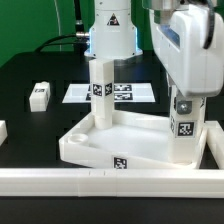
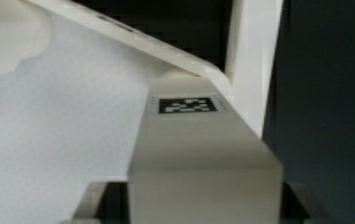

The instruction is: Assemble desk

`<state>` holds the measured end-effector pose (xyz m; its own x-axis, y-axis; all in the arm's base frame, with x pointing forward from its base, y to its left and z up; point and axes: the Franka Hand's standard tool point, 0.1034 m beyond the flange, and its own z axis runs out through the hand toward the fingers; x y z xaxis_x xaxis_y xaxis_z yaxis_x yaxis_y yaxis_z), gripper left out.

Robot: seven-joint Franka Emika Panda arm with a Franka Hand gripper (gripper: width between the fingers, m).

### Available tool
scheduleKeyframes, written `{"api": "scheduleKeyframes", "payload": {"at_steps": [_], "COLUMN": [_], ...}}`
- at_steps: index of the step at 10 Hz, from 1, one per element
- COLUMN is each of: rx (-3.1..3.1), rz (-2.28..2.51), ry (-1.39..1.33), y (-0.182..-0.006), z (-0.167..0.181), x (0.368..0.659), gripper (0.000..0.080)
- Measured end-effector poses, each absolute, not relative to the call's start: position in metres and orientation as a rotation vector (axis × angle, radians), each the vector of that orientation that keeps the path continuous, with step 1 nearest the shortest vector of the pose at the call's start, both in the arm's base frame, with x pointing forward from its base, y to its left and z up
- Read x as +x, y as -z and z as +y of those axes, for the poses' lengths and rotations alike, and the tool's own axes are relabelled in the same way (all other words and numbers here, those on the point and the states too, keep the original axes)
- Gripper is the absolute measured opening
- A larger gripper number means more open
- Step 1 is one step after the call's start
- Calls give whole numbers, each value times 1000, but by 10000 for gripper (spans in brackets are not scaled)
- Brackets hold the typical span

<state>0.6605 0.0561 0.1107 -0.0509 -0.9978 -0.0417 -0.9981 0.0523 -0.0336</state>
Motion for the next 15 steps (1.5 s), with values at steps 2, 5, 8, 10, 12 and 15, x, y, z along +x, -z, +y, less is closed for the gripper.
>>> {"api": "scheduleKeyframes", "payload": {"at_steps": [2,5,8,10,12,15], "rx": [-2015,-2114,-2471,-2617,-2727,-2935], "rz": [2341,2254,1867,1658,1477,1039], "ry": [-9,-9,16,21,28,69], "y": [-111,-110,-110,-109,-109,-108], "z": [57,60,70,70,69,72], "x": [660,659,659,659,659,659], "gripper": [293,525,642,648,649,649]}}
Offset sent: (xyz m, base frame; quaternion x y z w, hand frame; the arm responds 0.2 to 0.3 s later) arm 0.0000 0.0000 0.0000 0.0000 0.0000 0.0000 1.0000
